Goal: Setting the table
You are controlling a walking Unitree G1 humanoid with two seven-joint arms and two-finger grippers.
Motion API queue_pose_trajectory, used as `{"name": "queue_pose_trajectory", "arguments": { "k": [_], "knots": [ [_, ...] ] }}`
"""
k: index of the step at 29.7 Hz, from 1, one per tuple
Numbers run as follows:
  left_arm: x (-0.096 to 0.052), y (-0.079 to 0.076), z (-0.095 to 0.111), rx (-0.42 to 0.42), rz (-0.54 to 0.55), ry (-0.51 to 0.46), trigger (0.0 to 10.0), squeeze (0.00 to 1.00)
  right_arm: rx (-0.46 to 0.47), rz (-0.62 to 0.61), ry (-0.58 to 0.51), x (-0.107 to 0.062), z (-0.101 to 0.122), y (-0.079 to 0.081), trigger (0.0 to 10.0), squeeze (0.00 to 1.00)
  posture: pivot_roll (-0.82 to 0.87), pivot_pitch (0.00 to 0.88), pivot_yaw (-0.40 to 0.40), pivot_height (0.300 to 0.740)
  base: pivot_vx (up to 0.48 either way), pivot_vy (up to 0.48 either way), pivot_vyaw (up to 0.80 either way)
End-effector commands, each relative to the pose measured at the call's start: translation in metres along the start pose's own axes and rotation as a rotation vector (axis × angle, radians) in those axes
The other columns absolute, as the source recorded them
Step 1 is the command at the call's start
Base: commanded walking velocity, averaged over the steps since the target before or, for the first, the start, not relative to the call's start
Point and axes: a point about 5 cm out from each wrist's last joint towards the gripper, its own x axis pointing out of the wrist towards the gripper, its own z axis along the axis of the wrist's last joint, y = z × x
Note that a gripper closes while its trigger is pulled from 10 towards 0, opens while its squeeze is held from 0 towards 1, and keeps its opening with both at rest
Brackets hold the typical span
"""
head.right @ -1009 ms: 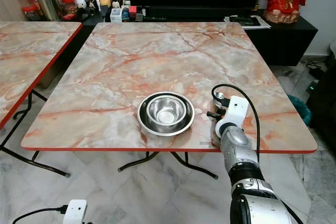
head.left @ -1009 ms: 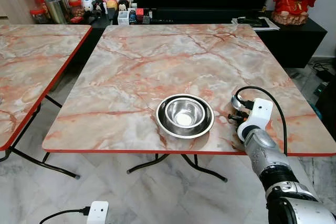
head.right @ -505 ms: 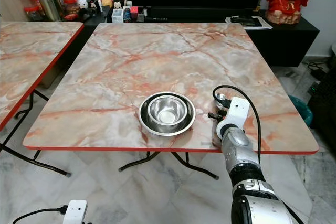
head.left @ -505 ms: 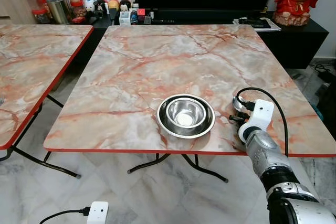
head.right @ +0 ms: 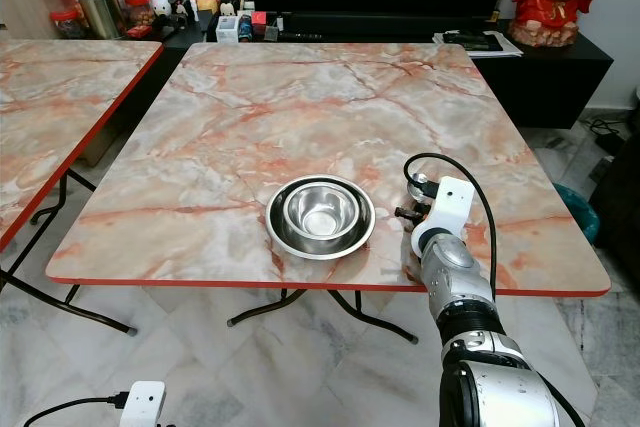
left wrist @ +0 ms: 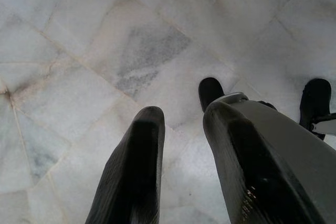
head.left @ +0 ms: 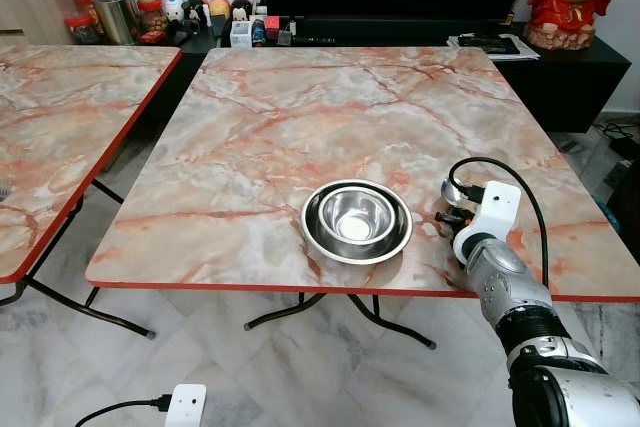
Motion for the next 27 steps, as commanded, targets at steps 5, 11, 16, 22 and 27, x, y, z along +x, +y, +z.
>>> {"name": "queue_pose_trajectory", "arguments": {
  "k": [5,11,16,22,27],
  "knots": [
    [0.0,0.0,-0.001,-0.001,0.005,0.008,10.0,0.0,0.019,-0.009,0.023,0.001,-0.002,0.002,10.0,0.0,0.02,0.0,0.005,0.736,0.0,0.0,0.0],
    [0.0,0.0,-0.001,0.003,0.006,0.01,10.0,0.0,0.023,-0.011,0.031,0.002,-0.004,0.003,10.0,0.0,0.03,0.002,0.004,0.736,0.0,0.0,0.0],
    [0.0,0.002,0.0,0.009,0.011,0.008,10.0,0.0,0.029,-0.007,0.022,0.002,-0.003,0.004,10.0,0.0,0.03,0.024,0.002,0.736,0.0,0.0,0.0],
    [0.0,0.003,-0.001,0.007,0.015,0.01,10.0,0.0,0.031,-0.008,0.011,0.002,-0.001,0.002,10.0,0.0,0.03,0.043,-0.009,0.736,0.0,0.0,0.0],
    [-0.001,0.004,-0.002,0.004,0.018,0.013,10.0,0.0,0.03,-0.004,-0.007,0.002,0.006,0.002,10.0,0.0,0.02,0.072,-0.031,0.736,0.0,0.0,0.0]
  ]
}}
